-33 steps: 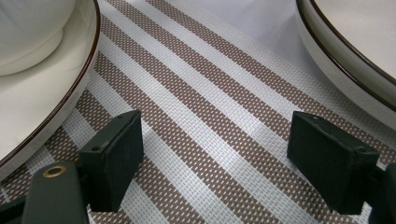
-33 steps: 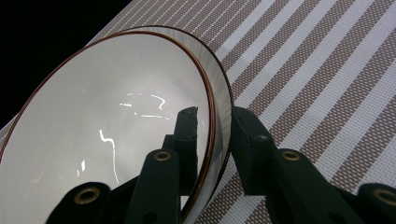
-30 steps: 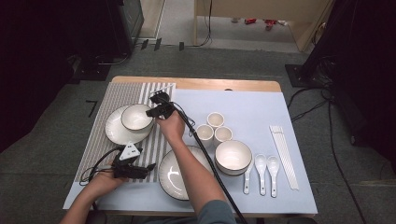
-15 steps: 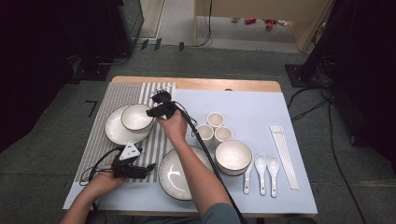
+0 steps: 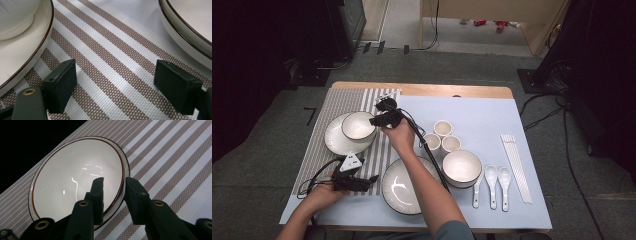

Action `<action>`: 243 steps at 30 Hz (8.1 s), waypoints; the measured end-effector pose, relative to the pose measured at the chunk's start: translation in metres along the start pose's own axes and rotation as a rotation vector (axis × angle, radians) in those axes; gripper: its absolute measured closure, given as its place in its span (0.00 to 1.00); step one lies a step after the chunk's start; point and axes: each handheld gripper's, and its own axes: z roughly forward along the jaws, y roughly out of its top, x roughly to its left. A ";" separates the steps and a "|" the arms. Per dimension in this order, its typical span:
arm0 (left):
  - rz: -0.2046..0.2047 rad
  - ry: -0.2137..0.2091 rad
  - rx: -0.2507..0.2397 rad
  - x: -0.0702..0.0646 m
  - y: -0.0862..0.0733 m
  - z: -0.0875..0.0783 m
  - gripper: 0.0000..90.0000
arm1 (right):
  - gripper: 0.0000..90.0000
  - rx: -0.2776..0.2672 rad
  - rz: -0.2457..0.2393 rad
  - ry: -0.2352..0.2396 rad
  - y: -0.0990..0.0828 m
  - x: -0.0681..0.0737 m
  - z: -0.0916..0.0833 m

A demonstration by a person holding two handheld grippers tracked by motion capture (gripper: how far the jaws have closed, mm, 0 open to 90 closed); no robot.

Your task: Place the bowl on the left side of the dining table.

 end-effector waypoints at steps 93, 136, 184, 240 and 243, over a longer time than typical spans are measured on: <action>0.004 0.002 0.003 0.000 0.000 0.000 0.21 | 0.71 -0.035 -0.060 0.022 -0.027 0.019 -0.005; -0.005 -0.004 -0.004 0.001 0.000 0.000 0.21 | 0.45 -0.087 -0.124 -0.037 -0.028 0.029 -0.060; -0.003 0.000 -0.003 0.000 0.000 0.000 0.21 | 0.41 -0.107 -0.159 -0.056 -0.061 0.024 -0.122; -0.002 -0.001 -0.002 0.000 0.000 0.000 0.21 | 0.36 -0.128 -0.157 -0.086 -0.090 0.000 -0.173; -0.002 -0.001 -0.002 0.000 0.000 0.000 0.21 | 0.36 -0.118 -0.140 -0.070 -0.091 -0.002 -0.175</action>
